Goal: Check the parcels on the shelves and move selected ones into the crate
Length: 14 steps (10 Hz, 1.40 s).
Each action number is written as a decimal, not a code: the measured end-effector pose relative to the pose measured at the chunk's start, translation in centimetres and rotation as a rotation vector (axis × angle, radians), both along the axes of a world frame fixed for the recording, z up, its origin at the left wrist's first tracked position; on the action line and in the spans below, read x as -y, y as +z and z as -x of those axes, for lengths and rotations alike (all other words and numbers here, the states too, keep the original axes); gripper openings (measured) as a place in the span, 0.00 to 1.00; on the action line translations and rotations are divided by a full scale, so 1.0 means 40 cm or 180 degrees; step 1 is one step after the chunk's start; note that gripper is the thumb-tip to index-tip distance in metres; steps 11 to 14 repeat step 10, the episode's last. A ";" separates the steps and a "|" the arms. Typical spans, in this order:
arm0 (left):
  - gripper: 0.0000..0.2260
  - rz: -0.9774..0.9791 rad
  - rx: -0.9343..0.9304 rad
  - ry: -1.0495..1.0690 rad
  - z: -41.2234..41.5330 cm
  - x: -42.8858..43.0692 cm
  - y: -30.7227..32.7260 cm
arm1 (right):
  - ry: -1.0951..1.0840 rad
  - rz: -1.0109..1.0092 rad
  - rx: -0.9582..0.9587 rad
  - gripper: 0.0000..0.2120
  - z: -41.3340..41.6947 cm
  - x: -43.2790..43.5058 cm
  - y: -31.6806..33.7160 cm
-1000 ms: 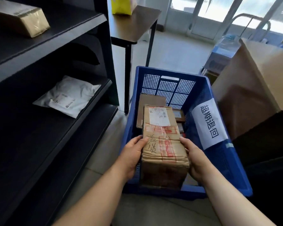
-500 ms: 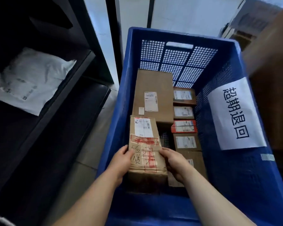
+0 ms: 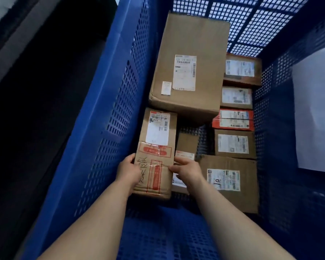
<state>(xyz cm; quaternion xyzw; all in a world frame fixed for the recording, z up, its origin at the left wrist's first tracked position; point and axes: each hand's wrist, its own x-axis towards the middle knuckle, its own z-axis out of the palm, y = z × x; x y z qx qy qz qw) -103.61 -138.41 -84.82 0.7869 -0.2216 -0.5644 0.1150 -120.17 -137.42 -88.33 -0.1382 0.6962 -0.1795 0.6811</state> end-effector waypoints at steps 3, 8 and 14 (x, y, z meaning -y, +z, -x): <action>0.16 0.0058 0.0221 -0.0227 0.006 -0.011 -0.205 | 0.0134 -0.0095 -0.0157 0.16 -0.004 -0.011 -0.166; 0.13 -0.0402 0.0192 -0.0970 -0.014 -0.023 -0.324 | 0.0379 -0.0280 -0.0054 0.18 -0.070 0.001 -0.201; 0.15 -0.0307 0.0046 -0.1141 -0.018 -0.011 -0.247 | 0.0230 -0.0111 0.0097 0.11 -0.043 0.005 -0.040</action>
